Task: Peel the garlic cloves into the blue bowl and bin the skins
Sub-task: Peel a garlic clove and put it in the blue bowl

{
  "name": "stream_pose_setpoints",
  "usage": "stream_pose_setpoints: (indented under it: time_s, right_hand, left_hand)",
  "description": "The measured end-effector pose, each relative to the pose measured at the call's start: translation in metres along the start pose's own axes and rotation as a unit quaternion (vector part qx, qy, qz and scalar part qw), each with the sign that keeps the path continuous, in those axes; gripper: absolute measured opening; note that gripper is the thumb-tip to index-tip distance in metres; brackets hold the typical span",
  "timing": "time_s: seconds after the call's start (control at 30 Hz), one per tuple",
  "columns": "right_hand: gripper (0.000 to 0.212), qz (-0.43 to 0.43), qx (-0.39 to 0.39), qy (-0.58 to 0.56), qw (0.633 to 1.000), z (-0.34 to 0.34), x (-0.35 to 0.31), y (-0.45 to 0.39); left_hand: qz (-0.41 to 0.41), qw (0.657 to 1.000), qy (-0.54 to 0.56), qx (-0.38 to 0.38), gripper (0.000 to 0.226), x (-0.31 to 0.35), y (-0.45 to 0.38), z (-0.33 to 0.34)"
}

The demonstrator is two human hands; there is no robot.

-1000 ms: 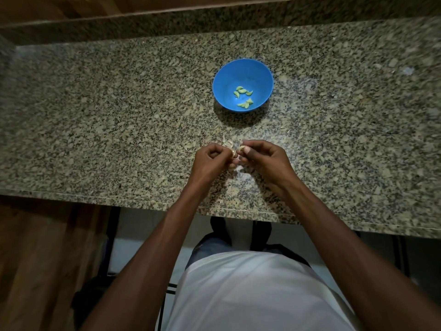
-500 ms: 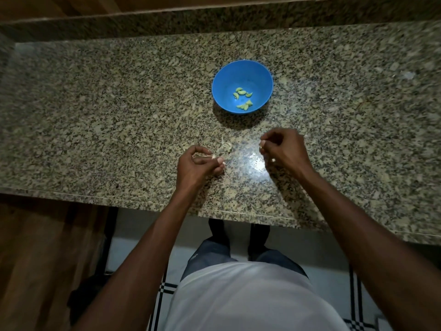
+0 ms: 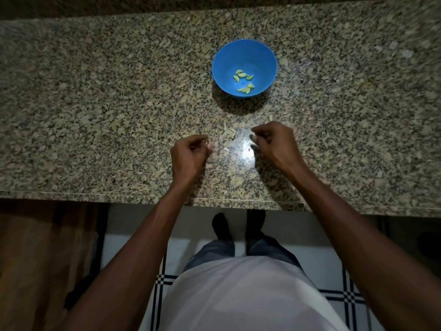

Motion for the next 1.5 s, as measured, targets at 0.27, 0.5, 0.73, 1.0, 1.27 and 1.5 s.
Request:
stream_pose_setpoints:
  time_s: [0.27,0.5,0.73,1.0,1.27,1.5]
  right_hand:
    - [0.012,-0.08,-0.012,0.176,0.981,0.086,-0.025,0.028]
    - [0.018,-0.055,0.044,0.149,0.986,0.094,-0.023,0.025]
    - [0.015,-0.144,0.001,0.268,0.953,0.087,-0.046,0.038]
    - [0.016,0.095,0.075,-0.002,0.993,0.006,0.006,-0.003]
    - [0.023,0.034,-0.049,0.125,0.99,0.024,-0.019,-0.054]
    - [0.018,-0.101,-0.065,0.227,0.967,0.037,-0.036,-0.039]
  left_hand:
    - [0.013,1.0,-0.004,-0.005,0.015,-0.018,-0.005,-0.013]
    - [0.024,0.999,-0.013,-0.026,0.019,-0.027,0.003,-0.009]
    - [0.049,0.998,-0.003,-0.027,0.018,-0.022,0.01,-0.014]
    - [0.058,0.998,0.012,-0.033,0.015,-0.018,0.011,-0.006]
    - [0.046,0.998,0.024,-0.023,0.013,-0.011,0.004,-0.003]
    - [0.043,0.999,0.029,-0.001,0.014,-0.008,-0.006,-0.01]
Point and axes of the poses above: each hand's wrist, its own y-axis away from the middle knuckle, its own z-axis out of the palm, x = y × z, the point moved 9 cm from there along -y, towards the middle knuckle, and after that the axes turned 4 degrees about -y, right-handed, at the moved point
